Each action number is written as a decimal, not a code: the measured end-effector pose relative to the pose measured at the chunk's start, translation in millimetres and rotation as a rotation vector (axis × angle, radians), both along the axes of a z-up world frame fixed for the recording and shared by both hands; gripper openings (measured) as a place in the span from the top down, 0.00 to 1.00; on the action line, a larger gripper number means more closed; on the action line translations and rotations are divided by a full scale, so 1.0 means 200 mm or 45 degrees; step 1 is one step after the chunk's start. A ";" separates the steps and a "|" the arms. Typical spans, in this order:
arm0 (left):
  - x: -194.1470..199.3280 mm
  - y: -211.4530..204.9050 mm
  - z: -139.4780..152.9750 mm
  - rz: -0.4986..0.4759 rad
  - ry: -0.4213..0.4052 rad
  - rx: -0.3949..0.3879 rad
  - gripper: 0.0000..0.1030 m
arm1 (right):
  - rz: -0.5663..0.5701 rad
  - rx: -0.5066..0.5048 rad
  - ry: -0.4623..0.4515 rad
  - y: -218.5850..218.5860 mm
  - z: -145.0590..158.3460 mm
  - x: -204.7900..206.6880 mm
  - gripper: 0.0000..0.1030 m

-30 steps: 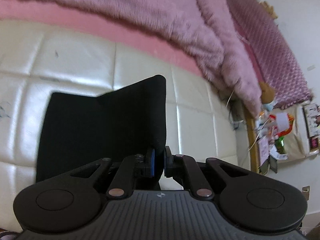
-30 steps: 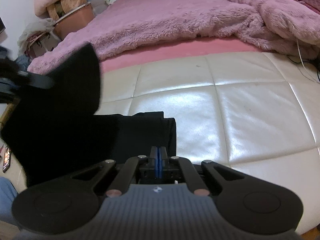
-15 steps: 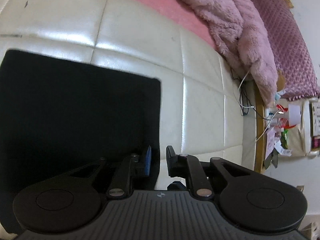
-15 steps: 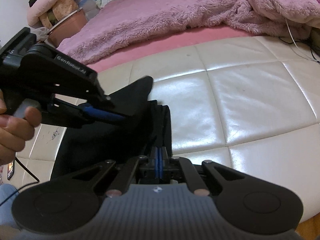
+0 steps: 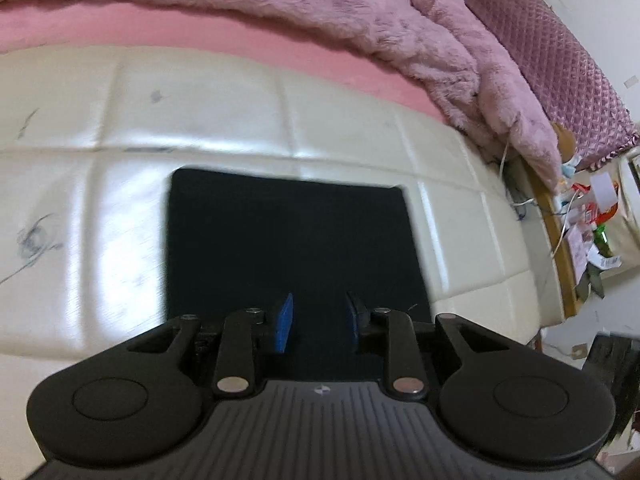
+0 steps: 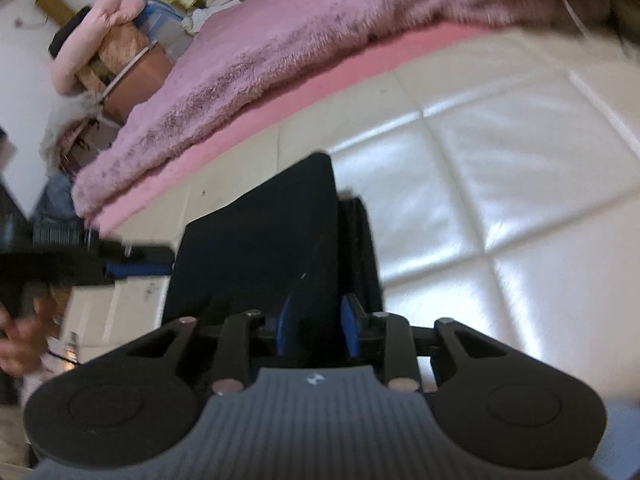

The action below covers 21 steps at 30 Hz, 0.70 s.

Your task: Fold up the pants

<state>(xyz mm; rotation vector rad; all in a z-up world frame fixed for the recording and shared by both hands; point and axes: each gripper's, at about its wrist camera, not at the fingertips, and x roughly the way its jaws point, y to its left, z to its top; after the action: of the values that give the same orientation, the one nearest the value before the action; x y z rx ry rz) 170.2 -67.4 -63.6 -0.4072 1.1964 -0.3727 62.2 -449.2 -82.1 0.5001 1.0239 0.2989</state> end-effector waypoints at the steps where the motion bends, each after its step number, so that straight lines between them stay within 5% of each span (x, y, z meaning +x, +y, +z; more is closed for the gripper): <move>1: -0.02 0.04 -0.02 0.002 -0.005 0.007 0.71 | -0.012 0.026 0.027 0.00 -0.02 0.00 0.73; 4: -0.09 0.12 -0.07 0.027 -0.013 0.033 0.71 | -0.048 0.056 0.096 0.01 -0.08 0.01 0.72; 7: -0.12 0.18 -0.11 0.036 -0.016 0.023 0.81 | -0.056 0.132 0.124 0.02 -0.10 0.02 0.96; 14: -0.15 0.20 -0.10 -0.018 -0.110 0.022 0.95 | 0.033 0.020 -0.116 0.12 0.28 -0.04 0.98; 16: -0.15 0.17 -0.14 -0.041 -0.107 0.029 0.96 | 0.022 -0.102 -0.074 0.13 0.23 -0.04 0.98; 21: -0.15 0.12 -0.23 -0.061 -0.092 0.087 0.99 | -0.049 -0.155 0.053 0.09 -0.04 -0.02 0.97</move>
<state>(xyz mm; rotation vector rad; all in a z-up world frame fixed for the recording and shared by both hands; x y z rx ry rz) 140.1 -44.1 -109.4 -0.3037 1.1468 -0.3840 58.2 -432.0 -90.2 0.4169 1.0646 0.1910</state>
